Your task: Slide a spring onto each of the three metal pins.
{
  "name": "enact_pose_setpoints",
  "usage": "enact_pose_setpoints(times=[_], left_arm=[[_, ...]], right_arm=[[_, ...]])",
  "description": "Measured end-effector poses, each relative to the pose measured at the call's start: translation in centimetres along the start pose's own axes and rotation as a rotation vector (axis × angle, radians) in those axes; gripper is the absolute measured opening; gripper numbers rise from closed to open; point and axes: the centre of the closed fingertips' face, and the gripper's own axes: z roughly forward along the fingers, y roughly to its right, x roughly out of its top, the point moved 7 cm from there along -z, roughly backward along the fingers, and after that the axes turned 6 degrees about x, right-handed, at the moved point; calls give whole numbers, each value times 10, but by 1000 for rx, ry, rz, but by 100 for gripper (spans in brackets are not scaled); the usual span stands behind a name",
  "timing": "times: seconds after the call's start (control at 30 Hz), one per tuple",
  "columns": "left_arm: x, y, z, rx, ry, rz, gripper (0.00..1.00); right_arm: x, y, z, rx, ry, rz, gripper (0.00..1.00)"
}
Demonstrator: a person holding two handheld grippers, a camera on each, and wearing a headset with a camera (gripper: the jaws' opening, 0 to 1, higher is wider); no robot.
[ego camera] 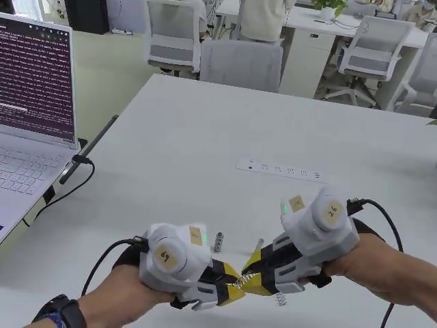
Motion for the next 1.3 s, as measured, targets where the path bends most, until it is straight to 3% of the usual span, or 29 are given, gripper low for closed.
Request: enact_pose_setpoints(times=[0.7, 1.0, 1.3], left_arm=[[13, 1, 2, -16, 71, -18, 2], [15, 0, 2, -15, 99, -52, 2], [14, 3, 7, -12, 110, -53, 2]], right_arm=[[5, 1, -9, 31, -92, -85, 9], [8, 2, -13, 44, -113, -100, 8], [6, 2, -12, 60, -174, -132, 8]])
